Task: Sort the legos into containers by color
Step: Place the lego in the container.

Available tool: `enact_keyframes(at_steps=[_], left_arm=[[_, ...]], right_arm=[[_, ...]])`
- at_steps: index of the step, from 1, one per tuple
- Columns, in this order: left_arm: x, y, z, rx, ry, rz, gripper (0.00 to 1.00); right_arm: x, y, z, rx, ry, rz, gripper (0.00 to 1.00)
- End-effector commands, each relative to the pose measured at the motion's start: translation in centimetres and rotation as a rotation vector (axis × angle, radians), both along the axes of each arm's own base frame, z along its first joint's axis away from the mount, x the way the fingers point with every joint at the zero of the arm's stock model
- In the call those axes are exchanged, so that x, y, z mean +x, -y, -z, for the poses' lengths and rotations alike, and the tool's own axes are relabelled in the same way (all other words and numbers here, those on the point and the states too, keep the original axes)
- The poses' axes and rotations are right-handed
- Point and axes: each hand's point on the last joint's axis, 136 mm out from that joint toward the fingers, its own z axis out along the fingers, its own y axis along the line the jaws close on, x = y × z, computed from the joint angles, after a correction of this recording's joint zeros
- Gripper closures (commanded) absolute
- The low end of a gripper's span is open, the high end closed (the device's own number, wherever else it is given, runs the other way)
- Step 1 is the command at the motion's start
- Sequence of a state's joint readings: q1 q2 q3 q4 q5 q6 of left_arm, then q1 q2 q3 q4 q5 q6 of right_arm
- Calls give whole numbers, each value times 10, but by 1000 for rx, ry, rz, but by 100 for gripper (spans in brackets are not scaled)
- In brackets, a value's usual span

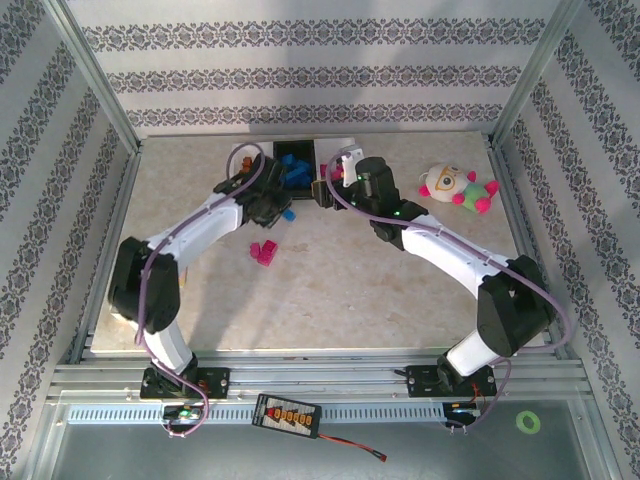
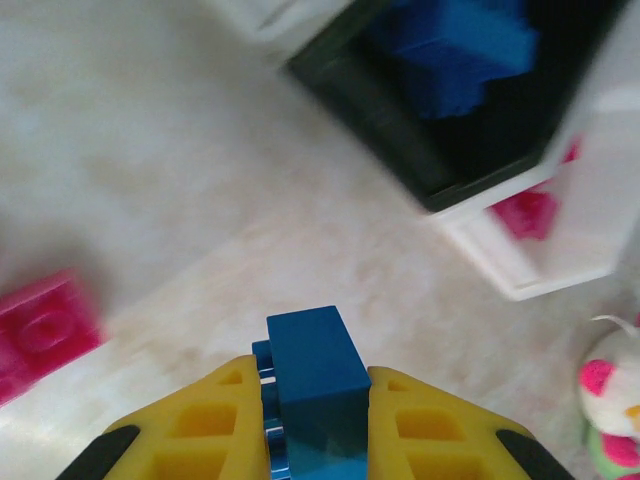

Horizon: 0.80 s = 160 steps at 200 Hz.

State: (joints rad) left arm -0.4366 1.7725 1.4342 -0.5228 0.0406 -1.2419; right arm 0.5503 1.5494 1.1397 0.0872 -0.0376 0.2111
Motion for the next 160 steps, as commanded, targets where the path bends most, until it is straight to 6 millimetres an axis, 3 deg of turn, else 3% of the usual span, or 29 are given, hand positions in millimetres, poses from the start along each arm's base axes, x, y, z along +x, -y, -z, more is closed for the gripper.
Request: enact_keyframes(at_steps=[1,46,89,138,160], left_arm=[[45,-5,-16,65,78,22,87],[118,-15,-29,137,164,-14,88],[172,-21,-16,173,216,-10,88],[205,-15,-3,163,259,23,87],[210,-8,-12,134,292,45,69]], right_arm=[[-1,16,-13,16,31,51,25],[-11,30,-12,24,20,80,25],[-20,37,-2,37,-11,99,25],[-22,37,2,37,-26,96,25],[-22,33,5,37,-35,74,25]])
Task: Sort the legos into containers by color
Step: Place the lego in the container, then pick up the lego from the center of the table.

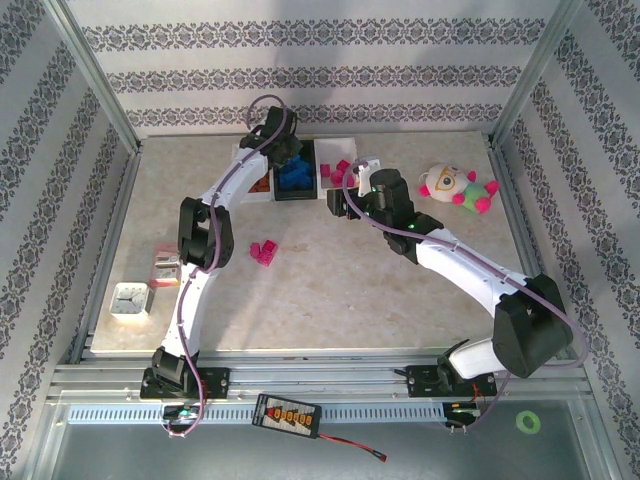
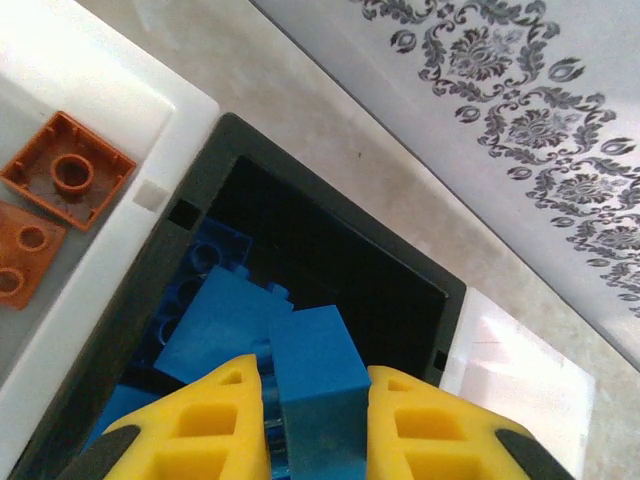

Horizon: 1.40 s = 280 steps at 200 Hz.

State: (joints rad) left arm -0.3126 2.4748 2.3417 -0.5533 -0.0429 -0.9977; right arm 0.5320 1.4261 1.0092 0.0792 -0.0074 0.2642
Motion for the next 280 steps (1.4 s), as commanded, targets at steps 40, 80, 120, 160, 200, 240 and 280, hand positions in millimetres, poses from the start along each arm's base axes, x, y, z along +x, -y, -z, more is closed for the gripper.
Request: enact_keyframes(at_steps=[40,80,120,160,200,240,280], left_arm=[[-1,3,-59,-12,94,76,28],[-26,-6,-95,20,129,111,10],[-74,-30,-115,70,155,125,1],[-146,-77,-101,118,107,52,1],[-219,-123,-58,193,-33,-12,1],[-273,-159,-26,198,-131,-115,1],[-291,-175,-15,188,-154,-153,1]], right_arm=[[-4,-14,10,10,-35,-86,24],[-14,-39,32,-44,-53,-203,19],[-33,-75,61,-164,-44,-344,9],[-55,-118,96,-278,-65,-504,2],[-71,-157,128,-383,-81,-652,2],[-53,-173,161,-426,-198,-600,3],[-29,-176,183,-395,-342,-532,9]])
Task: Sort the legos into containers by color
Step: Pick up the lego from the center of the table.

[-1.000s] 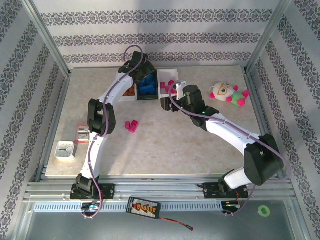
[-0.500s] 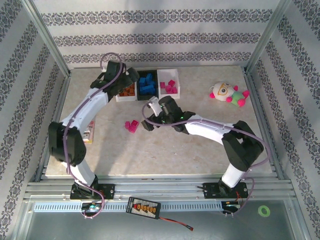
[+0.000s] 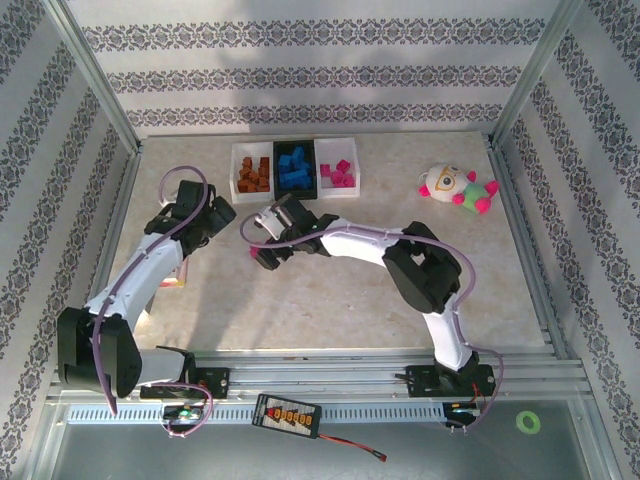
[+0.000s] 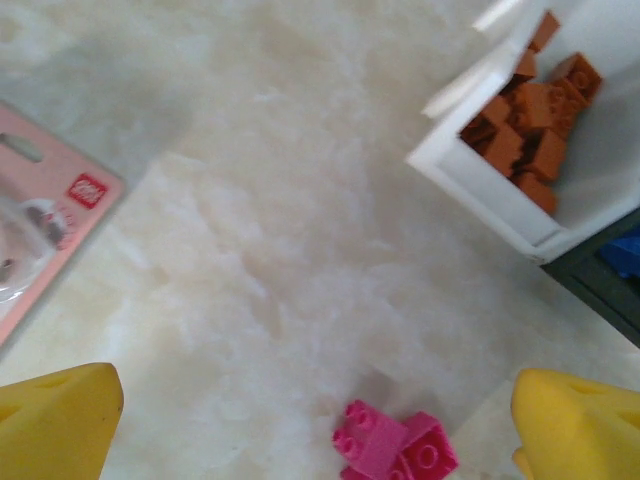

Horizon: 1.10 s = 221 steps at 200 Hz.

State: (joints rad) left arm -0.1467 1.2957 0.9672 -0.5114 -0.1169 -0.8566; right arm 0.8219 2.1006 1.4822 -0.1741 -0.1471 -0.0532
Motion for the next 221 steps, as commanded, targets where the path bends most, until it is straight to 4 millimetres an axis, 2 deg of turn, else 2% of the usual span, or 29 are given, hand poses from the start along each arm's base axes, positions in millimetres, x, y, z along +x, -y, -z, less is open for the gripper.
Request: enact_keyframes(at_steps=[1,27,55,95,127,166,202,221], left_arm=[[-10,-11,3,6,-13,-45,1],[-9,-11,6,-8,-17,-46,1],[-7,-9,6,-17,-14,-42,1],[-10,-11,13,82,-91,42,1],[-11,-2,18,161,-121,138,1],[-13,3,24,173,-70,205,1],[-13,4,26,196,-68,244,1],[-13,4,26,198,-58,252,1]], right_arm=[[10,8,14,-32,-98,78,9],[20,4,25,-37,-153,103,12],[27,13,33,-49,-196,149,15],[33,43,21,-27,-220,254,17],[32,60,9,-17,-206,294,18],[31,42,-15,32,-169,272,16],[36,27,1,-1,-174,257,14],[43,24,11,-31,-172,264,17]])
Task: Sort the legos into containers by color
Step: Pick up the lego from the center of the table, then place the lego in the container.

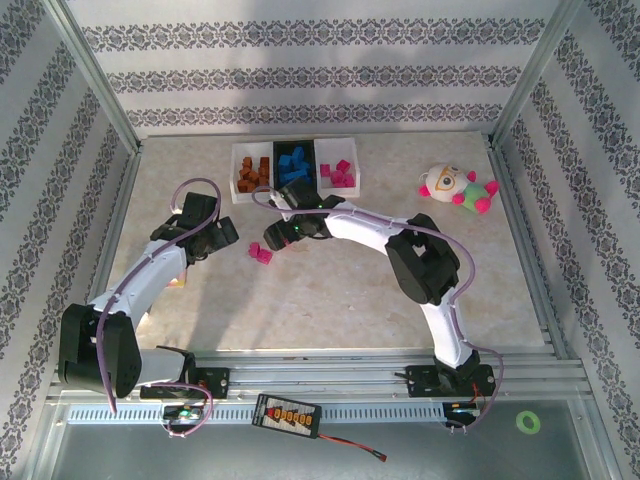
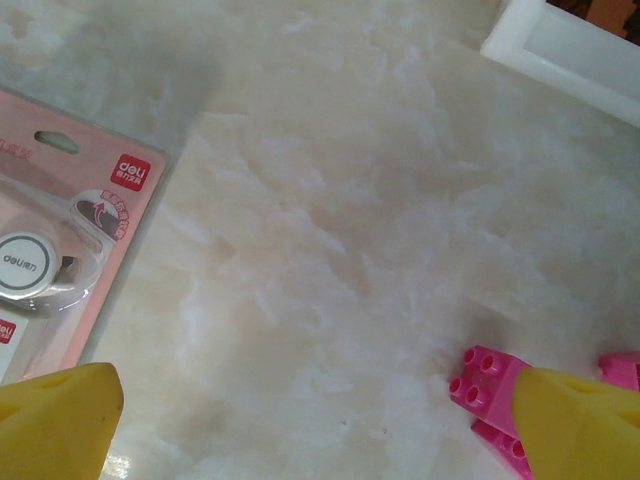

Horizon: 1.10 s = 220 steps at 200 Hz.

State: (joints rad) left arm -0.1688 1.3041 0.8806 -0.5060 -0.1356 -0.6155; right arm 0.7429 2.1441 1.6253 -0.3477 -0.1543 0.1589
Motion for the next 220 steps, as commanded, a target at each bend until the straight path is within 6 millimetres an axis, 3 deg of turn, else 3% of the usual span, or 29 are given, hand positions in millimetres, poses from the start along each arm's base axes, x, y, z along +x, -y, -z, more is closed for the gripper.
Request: enact_keyframes(at_steps=[1,48,96,123,171,195,220], left_arm=[[6,3,-9,21,55,52,1],[4,1,-10,41,61,69,1],[4,4,-7,35,53,85,1],[4,5,-3,42,48,98,1],[-1,28,10,52,27,182,1],[-2,48,17,48,28,220,1],[2,65,23,50,28,250,1]], right_arm=[[10,-2,19,-55,-9,20,18],[14,2,41,-136,-44,41,27],[11,5,33,-143,-46,57,47],[10,7,14,-119,-33,67,72],[17,24,-41,-18,10,154,74],[39,46,-75,19,111,238,74],[74,73,-96,27,223,342,74]])
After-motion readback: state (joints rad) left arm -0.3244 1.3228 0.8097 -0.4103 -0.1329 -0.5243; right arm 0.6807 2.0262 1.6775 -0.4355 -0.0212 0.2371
